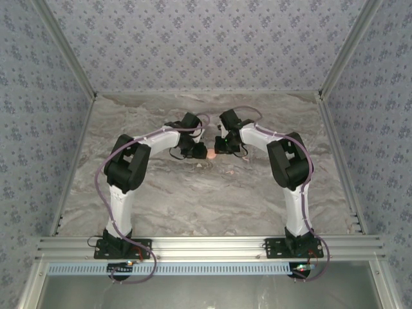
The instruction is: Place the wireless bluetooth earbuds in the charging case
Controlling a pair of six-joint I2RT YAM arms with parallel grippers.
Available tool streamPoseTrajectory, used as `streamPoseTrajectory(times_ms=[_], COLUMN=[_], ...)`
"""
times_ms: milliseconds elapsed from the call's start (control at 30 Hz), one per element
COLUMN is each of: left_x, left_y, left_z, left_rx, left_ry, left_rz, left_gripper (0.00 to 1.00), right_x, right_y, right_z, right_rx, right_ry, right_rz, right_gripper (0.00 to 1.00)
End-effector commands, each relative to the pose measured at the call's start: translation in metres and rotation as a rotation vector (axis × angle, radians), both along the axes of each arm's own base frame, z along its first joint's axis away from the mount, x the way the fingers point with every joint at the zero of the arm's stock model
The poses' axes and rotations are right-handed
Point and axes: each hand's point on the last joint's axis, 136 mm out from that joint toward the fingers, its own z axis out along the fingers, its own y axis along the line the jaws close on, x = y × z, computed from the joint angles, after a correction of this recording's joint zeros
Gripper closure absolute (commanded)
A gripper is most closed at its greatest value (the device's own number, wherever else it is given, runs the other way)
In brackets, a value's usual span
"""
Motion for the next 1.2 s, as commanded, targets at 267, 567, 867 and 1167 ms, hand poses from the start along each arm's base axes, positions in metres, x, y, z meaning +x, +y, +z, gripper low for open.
streamPoseTrajectory(times_ms=[267,567,867,1167], left_x=[-0.019,-0.021,-0.034,-0.045], left_y=[-0.008,0.001,0.02,0.041], left_z=[0.015,0.041,0.077,0.086], left_rx=[-0.048,-0.05,-0.051,-0.017], left_ry=[0.023,-0.046,-0.142,-0.197], left_rz=[-0.028,-0.019,-0.008,0.032], left_gripper=[0.7,0.68,0.64,0.62], right_x=[0.007,0.005,-0.022,-0.07], right_y=[-0.009,-0.035,-0.097,-0.086], right_z=[0.004,0.032,0.032,0.028], right_rx=[-0.065,-0.08,-0.171,-0.081], right_ry=[-0.012,-0.068,-0.037,0.042], right_rz=[0.026,-0.012,-0.036,0.077], right_gripper=[0.78,0.75,0.68,0.59])
